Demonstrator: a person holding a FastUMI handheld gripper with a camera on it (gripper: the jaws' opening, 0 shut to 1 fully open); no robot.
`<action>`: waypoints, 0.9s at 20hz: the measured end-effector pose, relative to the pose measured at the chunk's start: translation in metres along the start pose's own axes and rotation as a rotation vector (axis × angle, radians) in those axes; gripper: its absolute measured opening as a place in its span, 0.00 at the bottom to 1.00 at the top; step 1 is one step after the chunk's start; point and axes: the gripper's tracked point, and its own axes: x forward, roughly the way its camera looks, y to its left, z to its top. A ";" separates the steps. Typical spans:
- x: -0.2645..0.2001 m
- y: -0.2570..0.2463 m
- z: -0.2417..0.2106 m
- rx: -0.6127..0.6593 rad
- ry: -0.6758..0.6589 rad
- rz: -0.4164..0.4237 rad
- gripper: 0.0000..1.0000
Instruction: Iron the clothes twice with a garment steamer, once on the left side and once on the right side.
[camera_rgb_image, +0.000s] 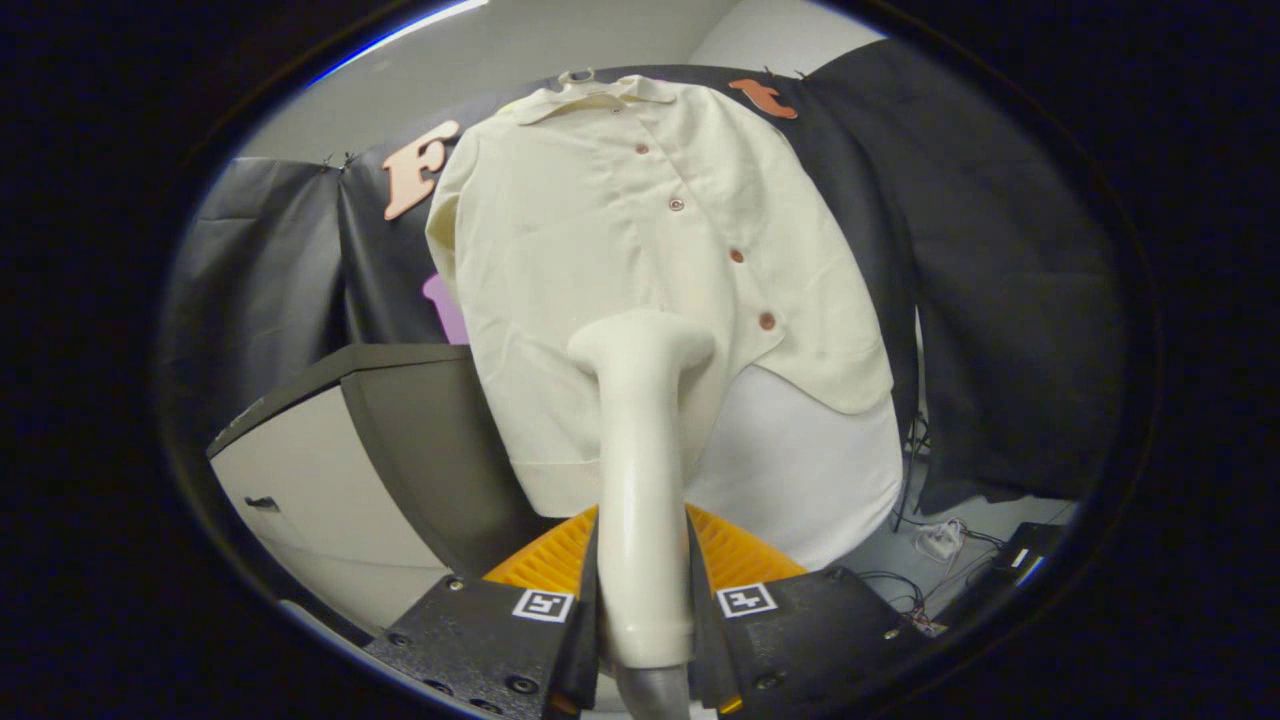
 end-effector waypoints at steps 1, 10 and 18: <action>-0.003 -0.002 -0.006 -0.002 0.015 0.000 0.38; -0.039 -0.019 -0.002 -0.032 0.044 0.006 0.38; -0.053 -0.016 0.077 -0.041 -0.063 0.018 0.38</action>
